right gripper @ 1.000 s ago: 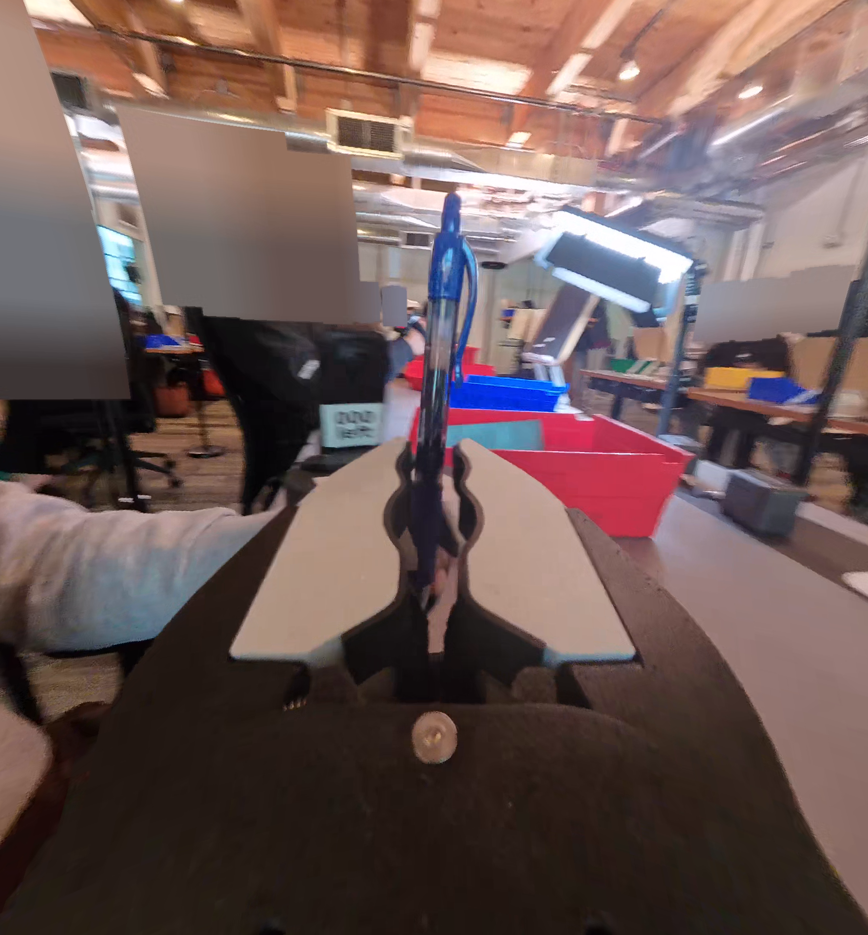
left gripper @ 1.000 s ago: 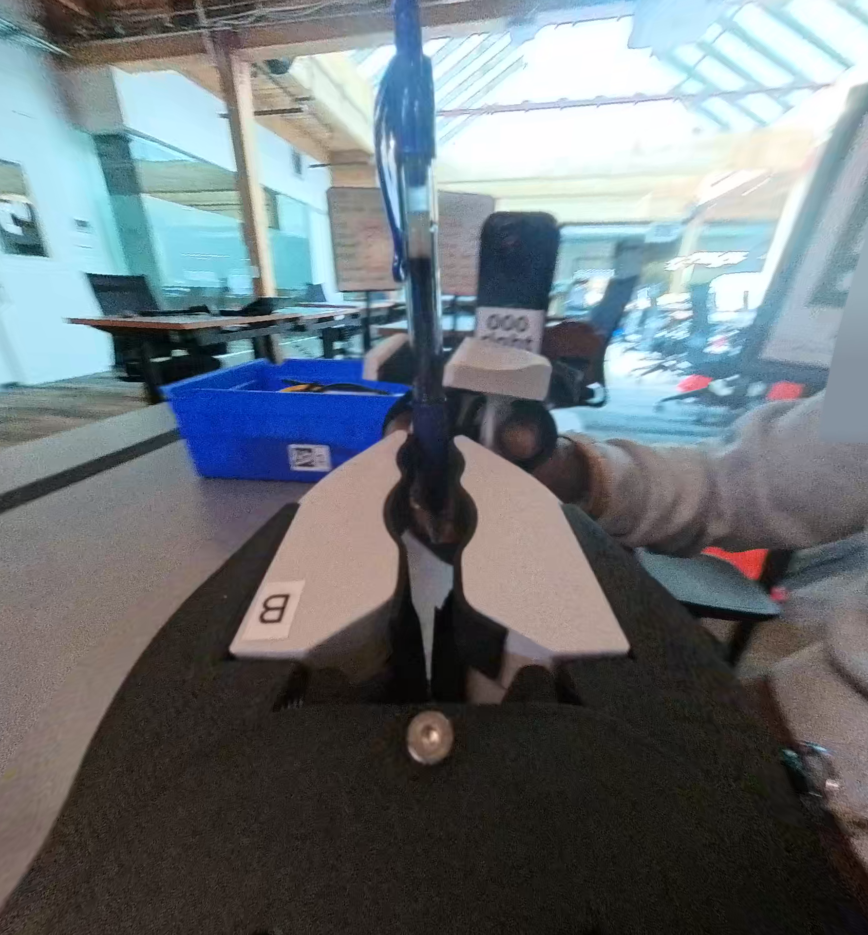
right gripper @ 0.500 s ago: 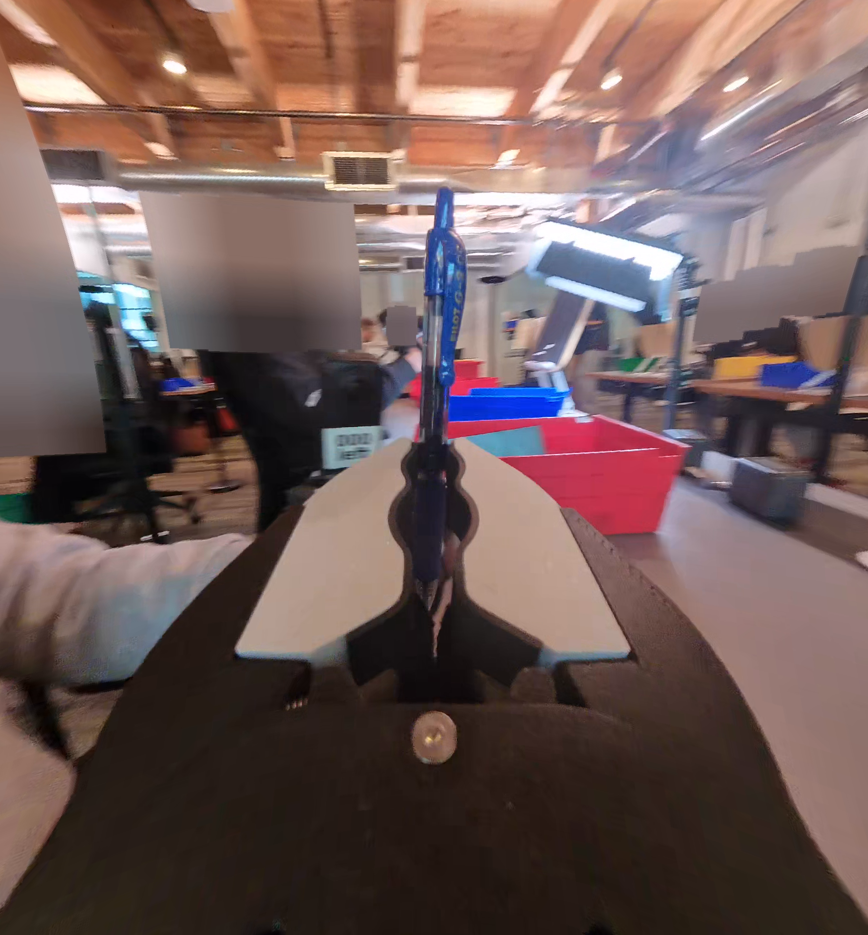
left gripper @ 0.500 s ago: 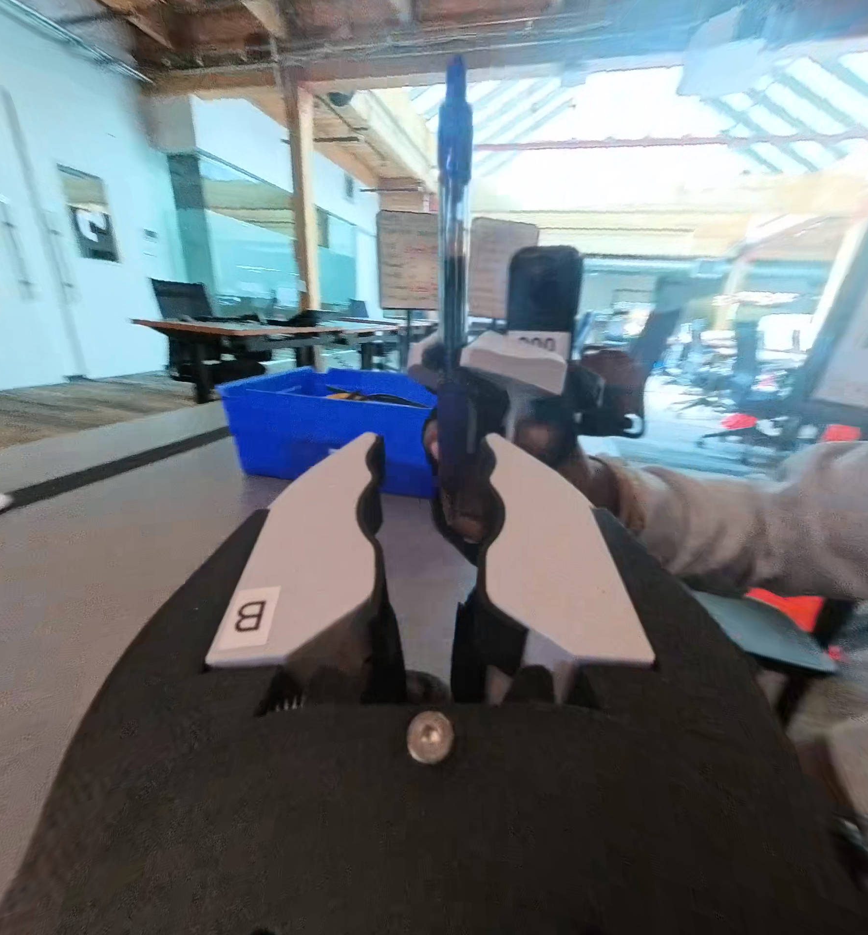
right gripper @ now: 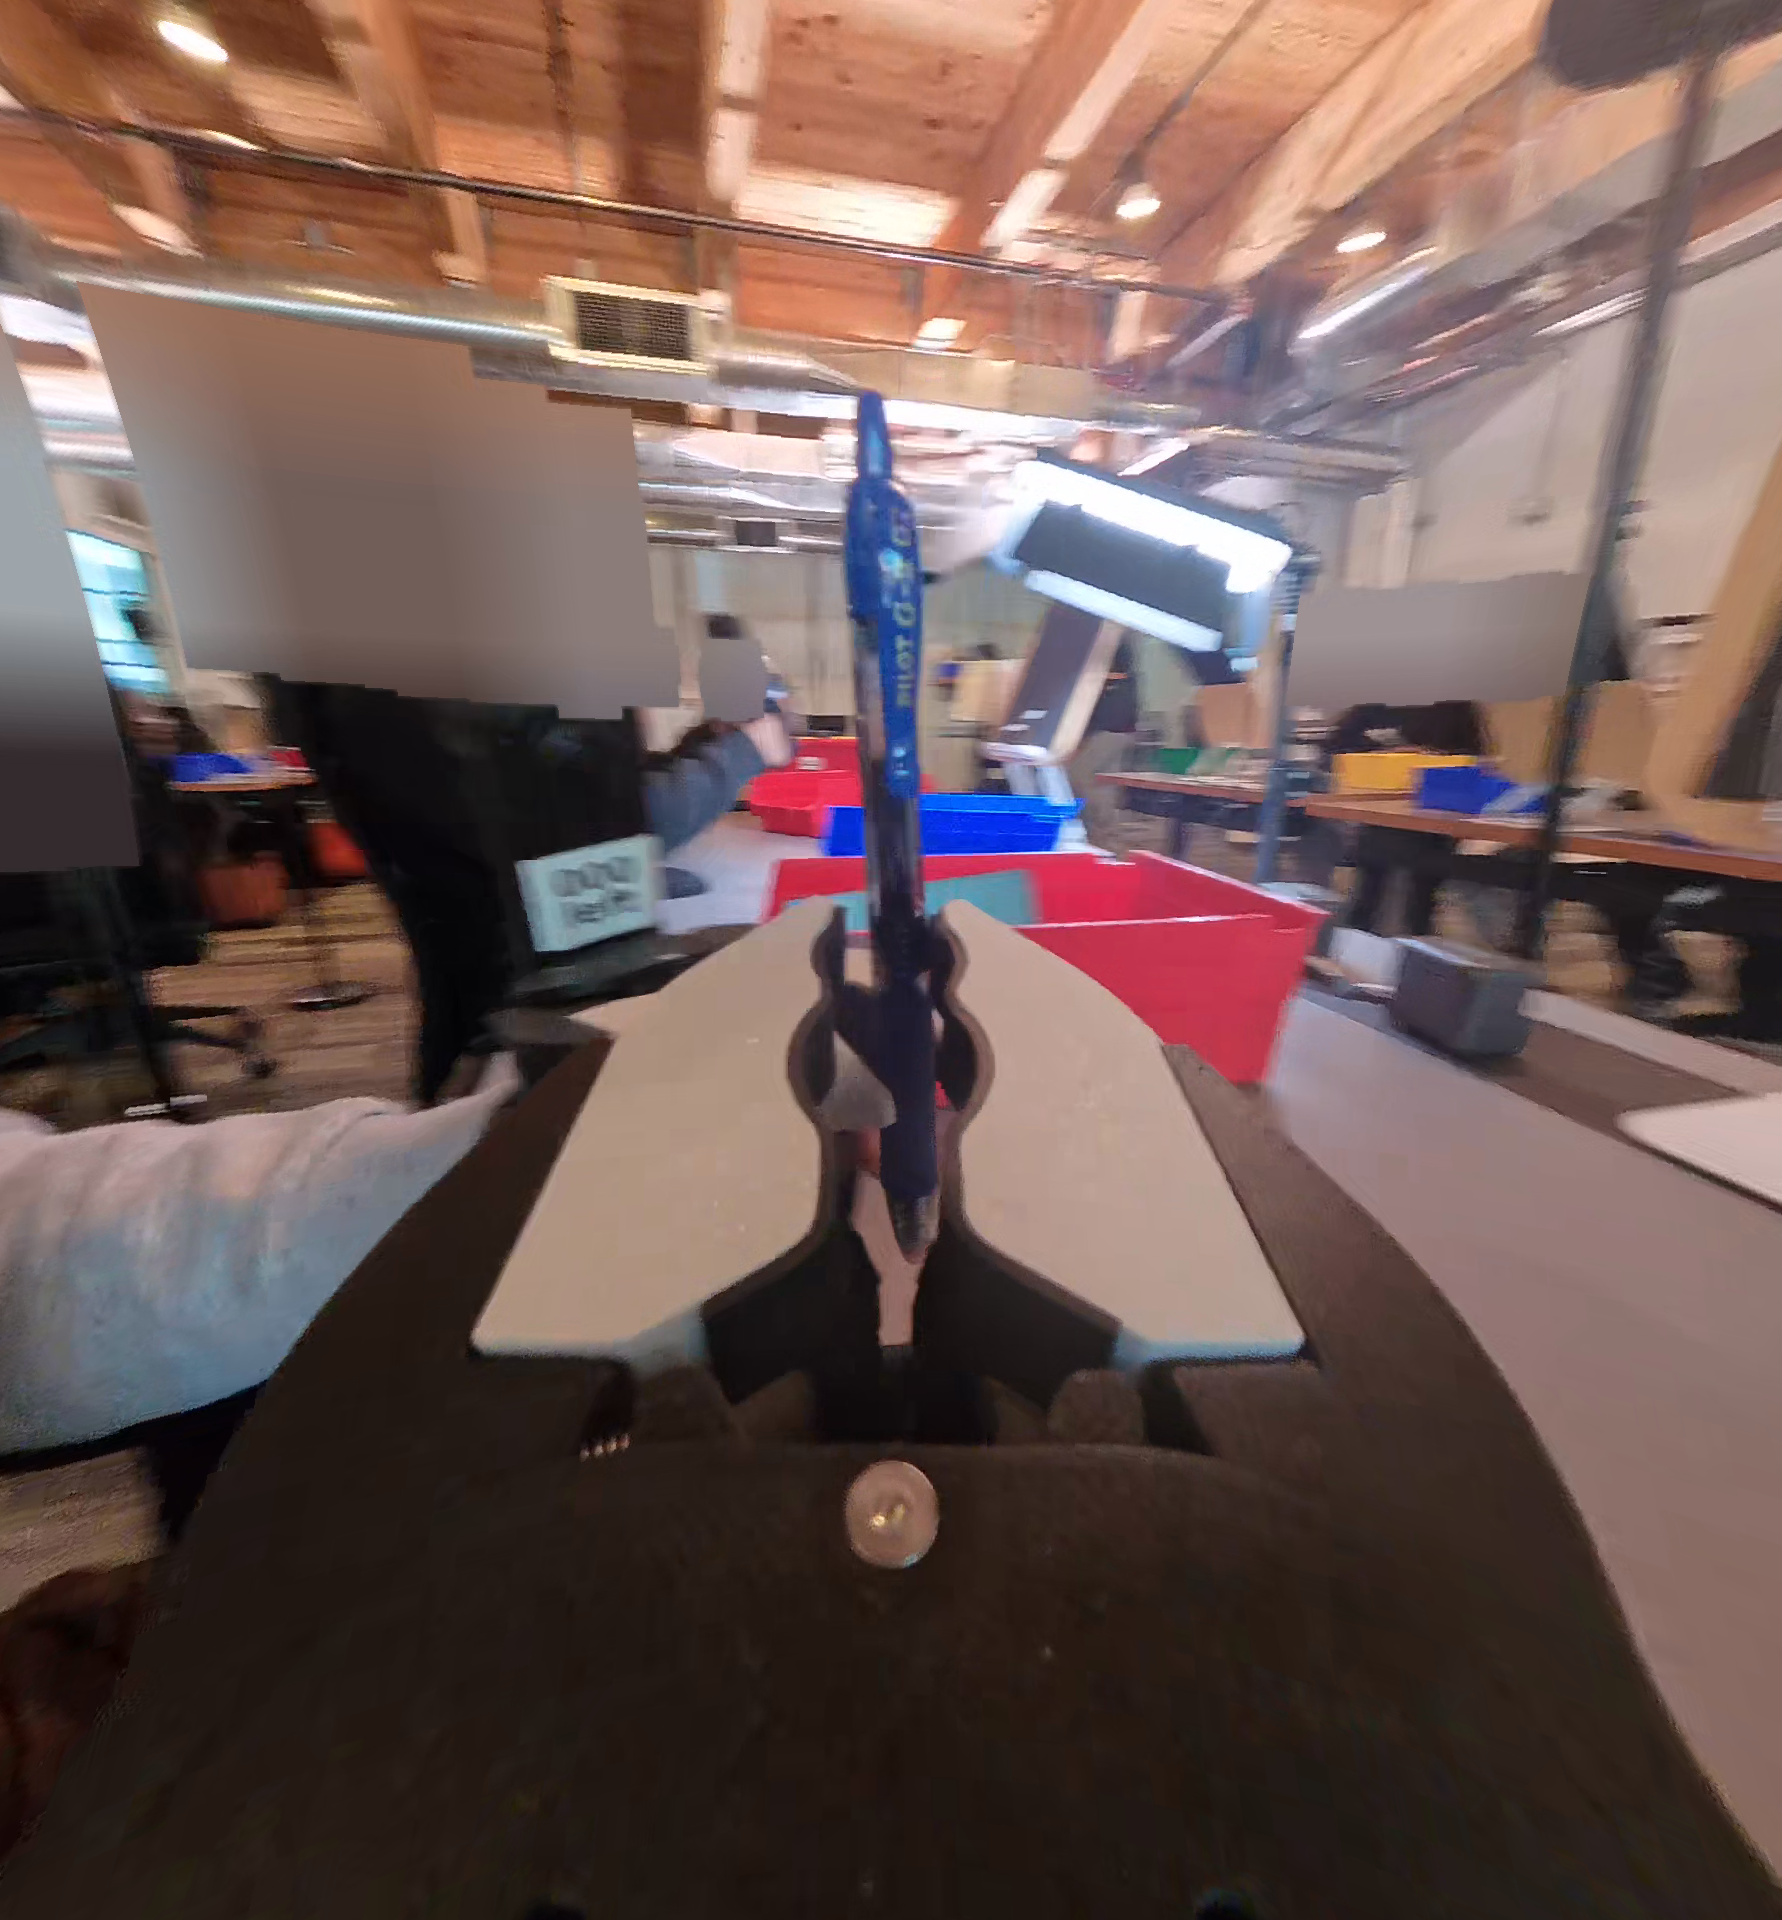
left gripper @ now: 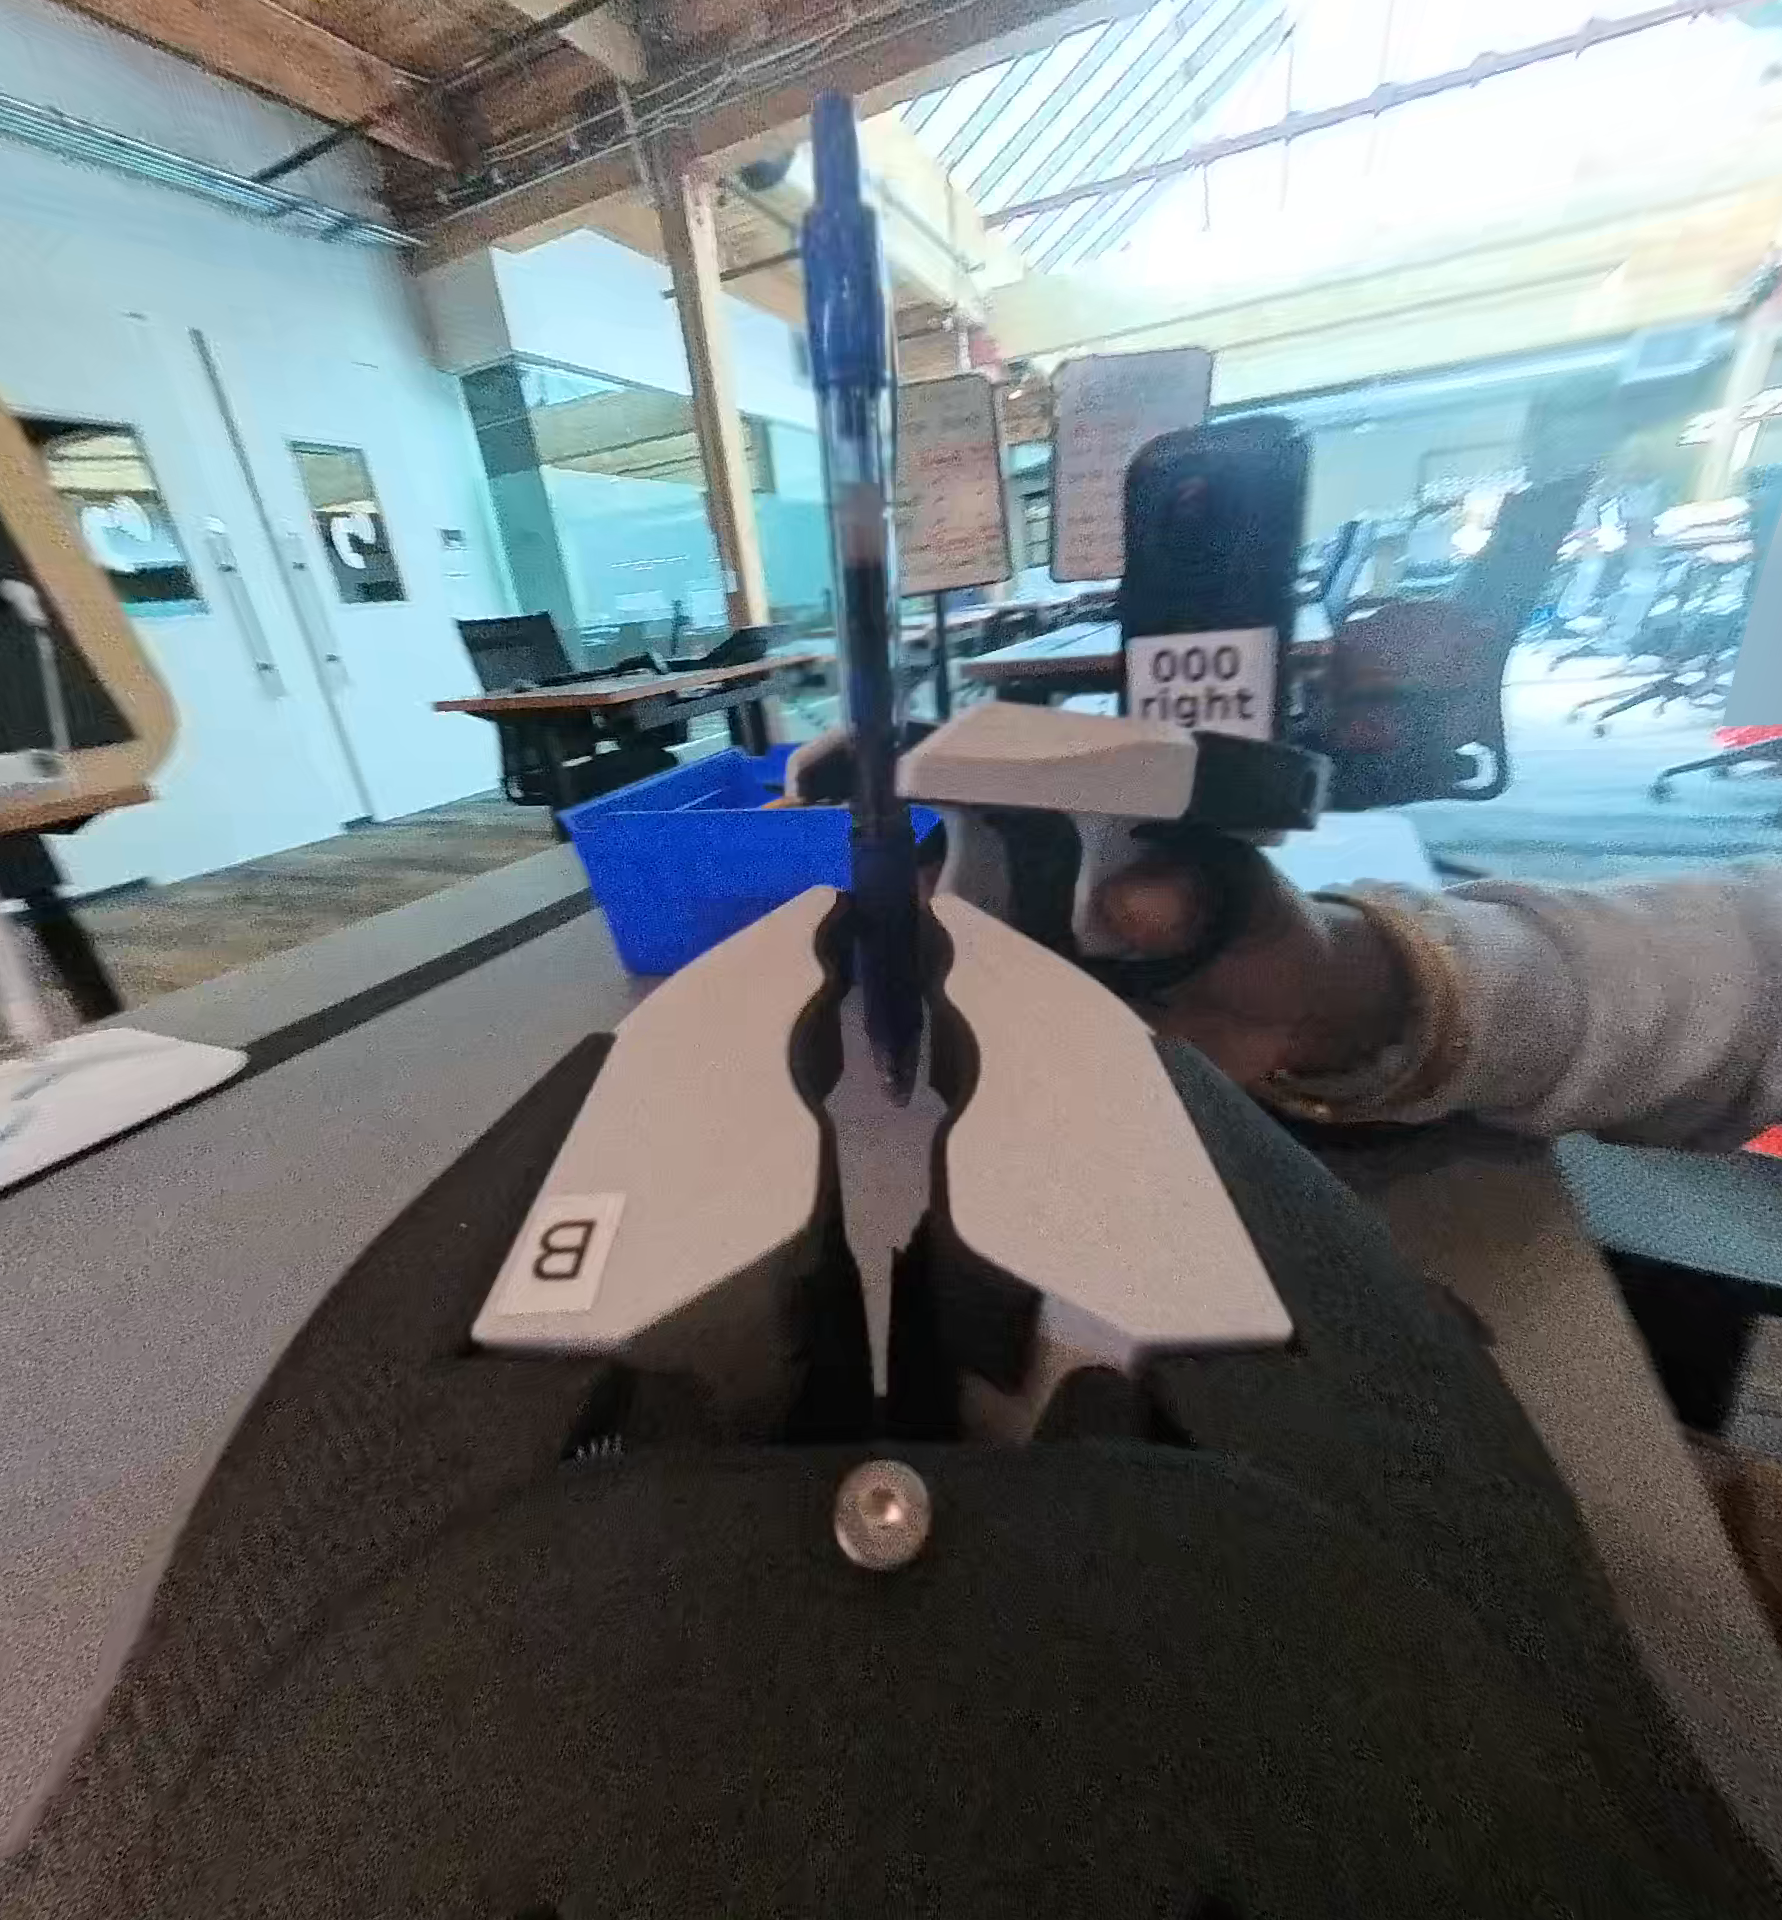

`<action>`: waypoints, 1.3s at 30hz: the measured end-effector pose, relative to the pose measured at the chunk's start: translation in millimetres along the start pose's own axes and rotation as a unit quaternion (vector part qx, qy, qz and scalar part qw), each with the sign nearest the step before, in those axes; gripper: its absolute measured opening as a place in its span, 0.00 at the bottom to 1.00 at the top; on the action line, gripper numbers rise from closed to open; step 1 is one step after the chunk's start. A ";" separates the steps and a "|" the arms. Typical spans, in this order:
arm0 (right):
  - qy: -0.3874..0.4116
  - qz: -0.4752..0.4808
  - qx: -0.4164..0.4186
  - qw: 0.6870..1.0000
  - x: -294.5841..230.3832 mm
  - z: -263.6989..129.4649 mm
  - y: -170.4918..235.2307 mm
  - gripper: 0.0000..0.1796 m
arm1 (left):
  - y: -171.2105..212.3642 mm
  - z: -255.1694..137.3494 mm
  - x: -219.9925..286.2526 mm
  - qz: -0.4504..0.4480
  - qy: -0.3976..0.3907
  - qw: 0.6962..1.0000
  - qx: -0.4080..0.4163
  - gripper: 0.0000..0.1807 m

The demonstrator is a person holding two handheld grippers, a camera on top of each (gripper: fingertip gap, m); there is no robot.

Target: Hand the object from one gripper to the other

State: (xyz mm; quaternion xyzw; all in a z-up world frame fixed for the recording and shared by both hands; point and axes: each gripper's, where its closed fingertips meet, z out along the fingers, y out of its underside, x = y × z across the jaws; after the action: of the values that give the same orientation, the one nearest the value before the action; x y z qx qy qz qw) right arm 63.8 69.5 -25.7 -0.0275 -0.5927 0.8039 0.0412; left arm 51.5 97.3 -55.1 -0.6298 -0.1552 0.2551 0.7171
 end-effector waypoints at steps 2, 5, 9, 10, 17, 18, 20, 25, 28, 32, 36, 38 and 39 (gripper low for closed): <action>-0.084 0.047 -0.001 0.995 -16.7 -0.1 -5.6 0.17 | -4.9 -3.4 15.5 -0.068 0.080 0.994 0.017 0.06; -0.206 0.133 -0.019 0.969 -39.0 -7.7 -10.4 0.20 | -10.6 -8.3 44.9 -0.164 0.211 0.963 0.025 0.06; -0.233 0.169 -0.025 0.957 -40.8 -12.8 -12.4 0.06 | -10.4 -8.5 46.2 -0.176 0.215 0.960 0.025 0.06; -0.211 0.160 -0.029 0.964 -35.4 -11.0 -10.4 0.06 | -8.0 -6.3 40.3 -0.165 0.191 0.967 0.022 0.06; -0.029 0.034 -0.004 0.999 -1.1 -3.6 -2.9 0.06 | 16.0 5.4 10.7 0.036 0.010 0.998 -0.049 0.19; -0.020 0.028 -0.005 0.999 -1.0 -2.5 -1.0 0.06 | 16.7 5.2 9.4 0.061 -0.002 0.997 -0.052 0.16; -0.018 0.018 -0.009 1.000 -3.6 0.1 2.9 0.06 | 16.1 4.0 8.2 0.087 -0.016 0.995 -0.053 0.08; -0.089 0.018 0.003 0.996 -21.2 -0.8 -5.9 0.12 | 2.2 -2.1 30.5 -0.056 0.111 0.992 -0.011 0.06; -0.190 0.075 0.000 0.979 -43.0 -7.0 -13.0 0.17 | -5.0 -11.0 68.8 -0.177 0.276 0.945 -0.006 0.06; -0.304 0.135 -0.028 0.943 -71.3 -19.4 -15.1 0.06 | -6.2 -17.3 83.7 -0.193 0.331 0.924 -0.009 0.06; -0.256 0.093 -0.021 0.962 -60.3 -14.7 -13.7 0.06 | -6.9 -9.9 65.7 -0.168 0.265 0.949 0.009 0.10; -0.183 0.055 -0.026 0.981 -42.2 -8.3 -8.2 0.06 | -3.8 -3.8 48.6 -0.119 0.188 0.975 0.012 0.18; -0.150 0.040 -0.029 0.988 -34.2 -6.0 -5.5 0.06 | -0.8 -1.9 41.3 -0.084 0.151 0.985 0.006 0.18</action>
State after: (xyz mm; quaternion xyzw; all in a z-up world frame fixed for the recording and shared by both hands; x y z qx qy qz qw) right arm 98.6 73.5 -22.4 0.0683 -0.6133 0.7827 -0.0809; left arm 86.6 118.9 -58.7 -0.6417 -0.0961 0.0971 0.7547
